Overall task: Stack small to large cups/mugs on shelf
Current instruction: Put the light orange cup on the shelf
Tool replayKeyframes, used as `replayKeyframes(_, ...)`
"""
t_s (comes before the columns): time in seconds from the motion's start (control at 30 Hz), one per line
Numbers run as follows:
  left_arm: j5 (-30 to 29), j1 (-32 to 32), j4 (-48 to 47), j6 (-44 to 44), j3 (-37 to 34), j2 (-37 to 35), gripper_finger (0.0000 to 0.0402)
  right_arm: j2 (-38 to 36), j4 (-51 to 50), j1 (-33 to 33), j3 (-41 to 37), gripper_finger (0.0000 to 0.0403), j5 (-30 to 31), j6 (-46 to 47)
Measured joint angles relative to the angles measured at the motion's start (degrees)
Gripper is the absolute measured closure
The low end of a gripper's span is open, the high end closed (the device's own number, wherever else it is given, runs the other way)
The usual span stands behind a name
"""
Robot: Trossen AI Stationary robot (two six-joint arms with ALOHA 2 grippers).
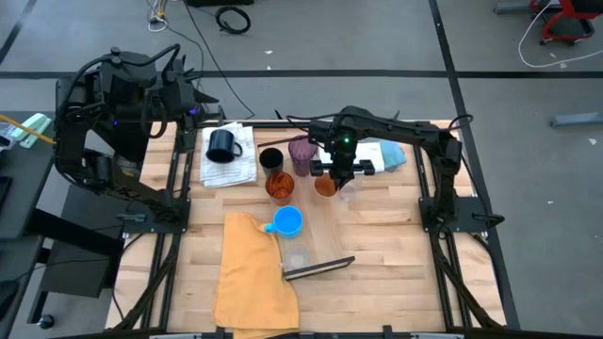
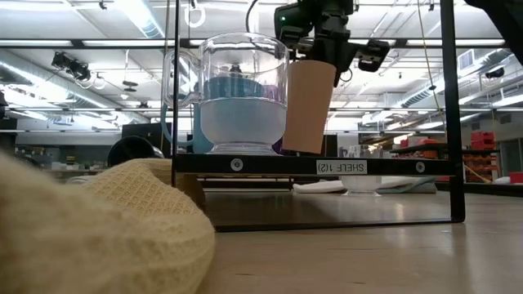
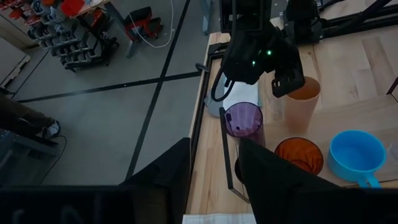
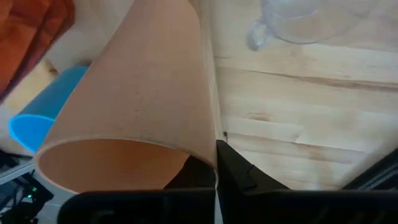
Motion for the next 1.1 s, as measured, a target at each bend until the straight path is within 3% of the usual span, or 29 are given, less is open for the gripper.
replayKeyframes(0.57,0.00,-0.01,-0.02,-0.02,0.00,0.00,0.0257,2.83,6.71,-0.65,0.04,0.0402,-0.88,-0.57)
replayKeyframes(1.1,0.00,0.02,-0.02,-0.02,0.00,0.00,0.0261,2.83,6.81,-1.64,0.04,0.0400,-0.10,-3.45)
